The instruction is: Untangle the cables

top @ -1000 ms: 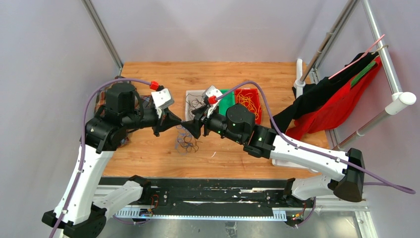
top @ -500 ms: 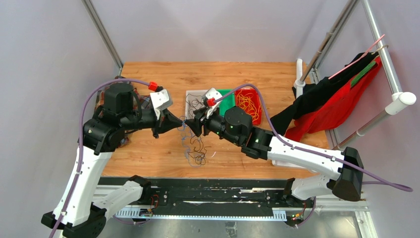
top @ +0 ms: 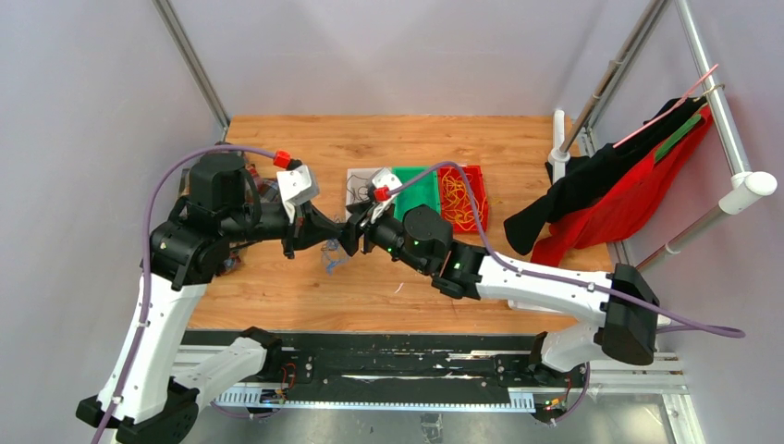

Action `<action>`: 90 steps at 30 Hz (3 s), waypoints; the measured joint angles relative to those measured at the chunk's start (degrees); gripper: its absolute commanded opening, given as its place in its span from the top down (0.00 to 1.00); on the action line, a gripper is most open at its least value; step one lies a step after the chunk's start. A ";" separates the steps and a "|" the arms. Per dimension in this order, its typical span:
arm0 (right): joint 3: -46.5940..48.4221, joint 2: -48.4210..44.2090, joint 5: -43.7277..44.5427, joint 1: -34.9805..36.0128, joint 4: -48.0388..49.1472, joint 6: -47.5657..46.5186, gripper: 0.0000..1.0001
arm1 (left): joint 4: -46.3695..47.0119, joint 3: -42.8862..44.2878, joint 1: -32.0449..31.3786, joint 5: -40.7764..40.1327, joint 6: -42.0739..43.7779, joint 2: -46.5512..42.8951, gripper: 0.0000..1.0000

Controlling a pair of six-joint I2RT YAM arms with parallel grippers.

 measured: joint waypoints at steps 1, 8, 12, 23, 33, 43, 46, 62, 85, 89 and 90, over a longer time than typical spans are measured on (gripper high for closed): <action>-0.42 0.57 0.13 0.28 0.98 0.26 0.42 | -0.20 0.24 0.00 0.17 -0.04 0.07 0.99; -6.27 3.10 2.80 0.72 5.79 2.40 0.42 | -1.05 2.93 0.00 1.46 -0.22 0.33 1.00; -9.29 3.26 4.79 0.74 8.20 3.45 0.44 | -1.51 4.52 0.00 1.99 -0.20 0.31 1.00; -19.56 3.19 11.43 1.01 15.74 8.04 0.57 | -3.93 11.47 0.00 2.01 -0.22 0.33 0.99; -29.42 5.09 19.71 0.96 14.38 12.50 0.58 | -3.65 19.56 0.00 1.97 -0.46 0.59 1.00; -33.46 5.11 22.49 0.96 14.32 13.99 0.48 | -3.50 26.60 0.00 -1.07 -0.17 2.80 1.00; -34.36 4.94 22.80 0.96 14.27 14.05 0.46 | -3.45 29.53 0.00 -4.00 0.52 3.91 1.00; -25.99 -9.88 24.28 0.94 6.32 5.01 0.35 | -2.43 20.31 0.00 -13.07 6.08 4.39 1.00; -22.77 -15.78 29.05 -14.01 -6.45 3.34 0.39 | 15.04 13.31 -0.79 -11.96 0.22 21.73 1.00; -22.77 -15.87 30.29 -17.18 -8.79 4.61 0.40 | 19.52 15.87 -2.40 -10.51 -2.95 27.30 1.00; -22.77 -15.89 30.40 -17.68 -9.16 4.79 0.40 | 20.41 16.48 -2.80 -10.25 -3.65 28.50 0.99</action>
